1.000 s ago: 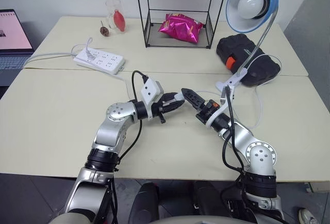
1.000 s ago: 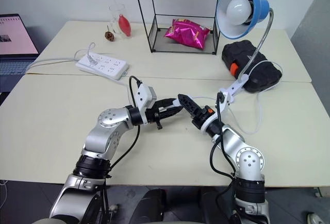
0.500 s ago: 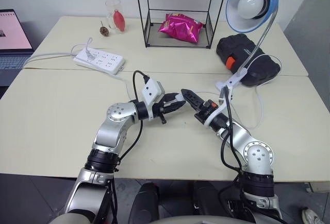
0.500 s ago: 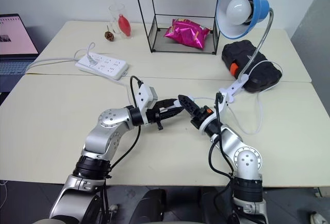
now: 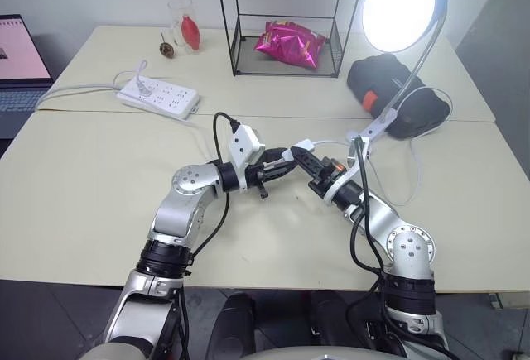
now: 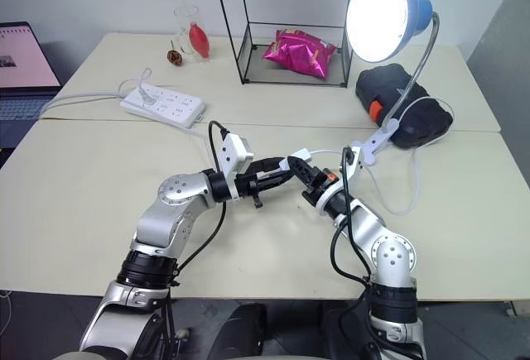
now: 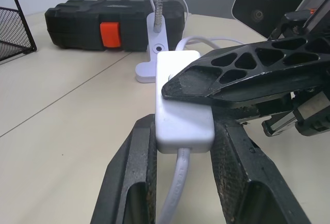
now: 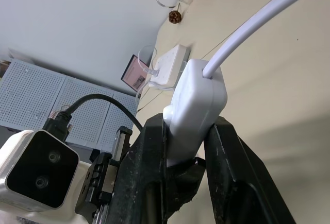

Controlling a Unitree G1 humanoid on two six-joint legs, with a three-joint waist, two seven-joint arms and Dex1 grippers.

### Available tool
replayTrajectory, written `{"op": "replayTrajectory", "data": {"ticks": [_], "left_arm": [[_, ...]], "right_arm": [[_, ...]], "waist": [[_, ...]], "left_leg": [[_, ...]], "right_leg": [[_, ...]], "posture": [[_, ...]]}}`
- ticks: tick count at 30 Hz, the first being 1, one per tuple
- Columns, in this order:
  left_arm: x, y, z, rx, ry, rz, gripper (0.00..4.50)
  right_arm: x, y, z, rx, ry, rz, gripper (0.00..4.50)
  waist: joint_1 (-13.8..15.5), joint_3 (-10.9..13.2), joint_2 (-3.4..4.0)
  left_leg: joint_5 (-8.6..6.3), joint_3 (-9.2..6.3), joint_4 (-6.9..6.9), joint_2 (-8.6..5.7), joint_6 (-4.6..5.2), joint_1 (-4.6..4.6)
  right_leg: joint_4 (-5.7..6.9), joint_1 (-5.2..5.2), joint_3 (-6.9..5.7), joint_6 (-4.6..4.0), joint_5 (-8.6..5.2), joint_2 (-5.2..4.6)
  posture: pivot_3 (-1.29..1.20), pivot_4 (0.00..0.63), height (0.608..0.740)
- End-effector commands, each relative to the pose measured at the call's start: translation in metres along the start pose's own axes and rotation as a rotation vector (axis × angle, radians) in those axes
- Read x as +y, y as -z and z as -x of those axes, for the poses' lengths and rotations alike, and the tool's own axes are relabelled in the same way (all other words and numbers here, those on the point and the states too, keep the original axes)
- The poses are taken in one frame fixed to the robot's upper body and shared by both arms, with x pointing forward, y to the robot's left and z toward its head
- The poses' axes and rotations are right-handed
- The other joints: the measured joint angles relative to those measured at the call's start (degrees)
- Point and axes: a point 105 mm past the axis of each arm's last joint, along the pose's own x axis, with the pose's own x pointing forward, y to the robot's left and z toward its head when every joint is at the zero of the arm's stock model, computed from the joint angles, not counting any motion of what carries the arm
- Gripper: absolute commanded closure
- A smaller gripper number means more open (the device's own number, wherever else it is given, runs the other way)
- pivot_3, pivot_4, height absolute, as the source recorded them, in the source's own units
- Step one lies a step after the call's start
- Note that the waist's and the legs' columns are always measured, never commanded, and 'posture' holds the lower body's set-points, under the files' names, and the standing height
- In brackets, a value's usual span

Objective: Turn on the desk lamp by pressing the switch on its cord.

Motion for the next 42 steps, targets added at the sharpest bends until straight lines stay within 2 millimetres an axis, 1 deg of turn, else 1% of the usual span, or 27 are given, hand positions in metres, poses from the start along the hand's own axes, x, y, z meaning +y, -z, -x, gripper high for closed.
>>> {"op": "replayTrajectory", "data": {"ticks": [1, 7, 9, 10, 11, 16, 18, 19, 20, 21, 24, 26, 29, 30, 31, 32, 34, 36, 39, 42], "left_arm": [[-0.003, -0.019, -0.004, -0.05, 0.02, -0.055, 3.4], [-0.003, -0.019, -0.004, -0.051, 0.014, -0.053, 3.4], [-0.003, -0.019, -0.004, -0.051, 0.011, -0.053, 3.4], [-0.003, -0.019, -0.004, -0.051, 0.009, -0.053, 3.4], [-0.002, -0.018, -0.005, -0.052, 0.002, -0.055, 3.41], [0.001, -0.017, -0.005, -0.049, -0.022, -0.058, 3.41], [0.003, -0.014, -0.005, -0.039, -0.04, -0.062, 3.41], [0.005, -0.012, -0.005, -0.034, -0.049, -0.063, 3.41], [0.006, -0.01, -0.005, -0.032, -0.059, -0.059, 3.41], [0.007, -0.009, -0.005, -0.031, -0.065, -0.056, 3.41], [0.008, -0.001, -0.005, -0.01, -0.063, -0.058, 3.41], [0.007, 0.006, -0.005, 0.013, -0.059, -0.068, 3.41], [0.01, 0.022, -0.003, 0.061, -0.063, -0.08, 3.41], [0.011, 0.024, -0.002, 0.065, -0.064, -0.081, 3.41], [0.011, 0.027, -0.002, 0.069, -0.066, -0.079, 3.41], [0.012, 0.028, -0.002, 0.072, -0.068, -0.077, 3.41], [0.012, 0.033, -0.003, 0.086, -0.061, -0.084, 3.41], [0.012, 0.038, -0.003, 0.099, -0.057, -0.089, 3.41], [0.011, 0.047, -0.004, 0.137, -0.046, -0.098, 3.41], [0.011, 0.052, -0.004, 0.157, -0.043, -0.109, 3.41]], "right_arm": [[0.005, -0.002, 0.0, -0.017, -0.012, 0.011, 3.87], [0.004, -0.005, 0.001, -0.036, -0.014, -0.004, 3.87], [0.004, -0.006, 0.002, -0.039, -0.016, -0.007, 3.18], [0.004, -0.005, 0.003, -0.038, -0.017, -0.008, 3.01], [0.003, -0.005, 0.004, -0.033, -0.02, -0.004, 2.73], [0.002, -0.003, 0.011, -0.013, -0.029, 0.016, 1.68], [0.001, -0.003, 0.019, 0.015, -0.03, 0.064, 1.28], [0.001, -0.001, 0.025, 0.046, -0.036, 0.119, 0.91], [0.002, 0.001, 0.031, 0.086, -0.045, 0.194, 0.84], [0.003, 0.004, 0.035, 0.115, -0.052, 0.241, 0.62], [0.005, 0.014, 0.053, 0.248, -0.088, 0.49, 0.02], [0.007, 0.016, 0.061, 0.297, -0.115, 0.603, 0.0], [0.012, 0.006, 0.07, 0.357, -0.153, 0.864, 0.0], [0.012, 0.004, 0.07, 0.365, -0.159, 0.911, 0.0], [0.012, -0.003, 0.07, 0.355, -0.154, 0.962, 0.0], [0.012, -0.008, 0.07, 0.347, -0.15, 0.995, 0.0], [0.012, -0.025, 0.068, 0.306, -0.13, 1.09, 0.0], [0.011, -0.035, 0.068, 0.3, -0.121, 1.186, 0.0], [0.006, -0.042, 0.073, 0.345, -0.122, 1.284, 0.0], [0.004, -0.045, 0.075, 0.375, -0.134, 1.323, 0.0]], "waist": [[0.0, 0.0, 0.0], [0.0, 0.0, 0.0], [0.0, 0.0, 0.0], [0.0, 0.0, 0.0], [0.0, 0.0, 0.0], [0.0, 0.0, 0.0], [0.0, 0.0, 0.0], [0.0, 0.0, 0.0], [0.0, 0.0, 0.0], [0.0, 0.0, 0.0], [0.1, 0.0, 0.01], [0.1, 0.0, 0.01], [0.0, 0.0, 0.03], [0.0, 0.0, 0.02], [-0.1, 0.0, -0.01], [-0.1, 0.0, -0.01], [-0.1, 0.0, 0.0], [0.0, 0.0, -0.01], [0.3, 0.0, -0.01], [0.3, 0.0, -0.01]], "left_leg": [[0.0, 0.0, -0.01, 0.0, 0.0, 0.0], [0.0, 0.0, -0.03, 0.0, 0.0, -0.02], [0.0, 0.0, -0.03, 0.0, 0.0, -0.02], [0.0, 0.0, -0.03, 0.0, 0.0, -0.02], [0.0, 0.0, -0.03, 0.0, 0.0, -0.03], [0.0, 0.01, -0.05, 0.0, 0.0, -0.03], [0.0, 0.01, -0.06, 0.0, 0.0, -0.04], [0.0, 0.01, -0.06, -0.01, 0.0, -0.05], [0.0, 0.01, -0.06, -0.01, 0.0, -0.05], [0.0, 0.01, -0.05, -0.01, 0.0, -0.05], [0.0, 0.05, -0.05, -0.06, 0.0, -0.06], [0.0, 0.05, -0.05, -0.05, 0.0, -0.06], [0.0, 0.06, -0.07, -0.03, 0.0, -0.04], [0.0, 0.06, -0.05, -0.03, 0.0, -0.03], [0.0, 0.06, -0.04, -0.03, 0.0, -0.04], [0.0, 0.03, -0.03, -0.02, 0.0, -0.03], [0.0, 0.02, -0.03, -0.02, 0.0, -0.03], [0.0, 0.03, -0.01, -0.03, 0.0, -0.03], [0.0, 0.06, -0.01, -0.05, 0.0, -0.05], [0.0, 0.05, -0.02, -0.06, -0.01, -0.07]], "right_leg": [[0.0, -0.01, 0.0, 0.0, 0.0, 0.0], [0.0, -0.04, 0.0, -0.01, 0.0, 0.0], [0.0, -0.04, 0.0, -0.01, 0.0, 0.0], [0.0, -0.04, 0.0, -0.01, 0.0, 0.0], [0.0, -0.05, 0.0, -0.01, 0.0, 0.0], [0.0, -0.06, 0.01, -0.01, 0.0, 0.0], [0.0, -0.08, 0.01, -0.01, 0.0, 0.0], [0.0, -0.08, 0.01, -0.01, 0.0, -0.01], [0.0, -0.08, 0.01, -0.01, -0.01, -0.01], [-0.01, -0.08, 0.01, -0.01, -0.01, -0.01], [-0.05, -0.07, 0.02, 0.04, -0.03, -0.05], [-0.06, -0.07, 0.02, 0.04, -0.03, -0.05], [-0.06, -0.09, 0.03, 0.05, -0.04, 0.0], [-0.06, -0.08, 0.02, 0.05, -0.04, 0.0], [-0.06, -0.08, 0.02, 0.05, -0.04, 0.0], [-0.06, -0.07, 0.01, 0.05, -0.04, 0.01], [-0.05, -0.07, 0.01, 0.05, -0.04, 0.02], [-0.05, -0.06, 0.01, 0.06, -0.03, 0.0], [-0.08, -0.05, 0.01, 0.06, -0.03, -0.02], [-0.09, -0.05, 0.01, 0.07, -0.04, -0.04]], "posture": [[0.0, 0.15, 0.74], [0.0, 0.15, 0.74], [0.0, 0.15, 0.74], [0.0, 0.15, 0.74], [0.0, 0.15, 0.74], [0.0, 0.15, 0.74], [0.0, 0.15, 0.74], [0.0, 0.15, 0.74], [0.0, 0.15, 0.74], [0.0, 0.15, 0.74], [0.0, 0.15, 0.74], [0.0, 0.15, 0.74], [0.0, 0.15, 0.74], [0.0, 0.15, 0.74], [0.0, 0.15, 0.74], [0.0, 0.15, 0.74], [0.0, 0.15, 0.74], [0.0, 0.15, 0.74], [0.0, 0.15, 0.74], [0.0, 0.15, 0.74]]}}
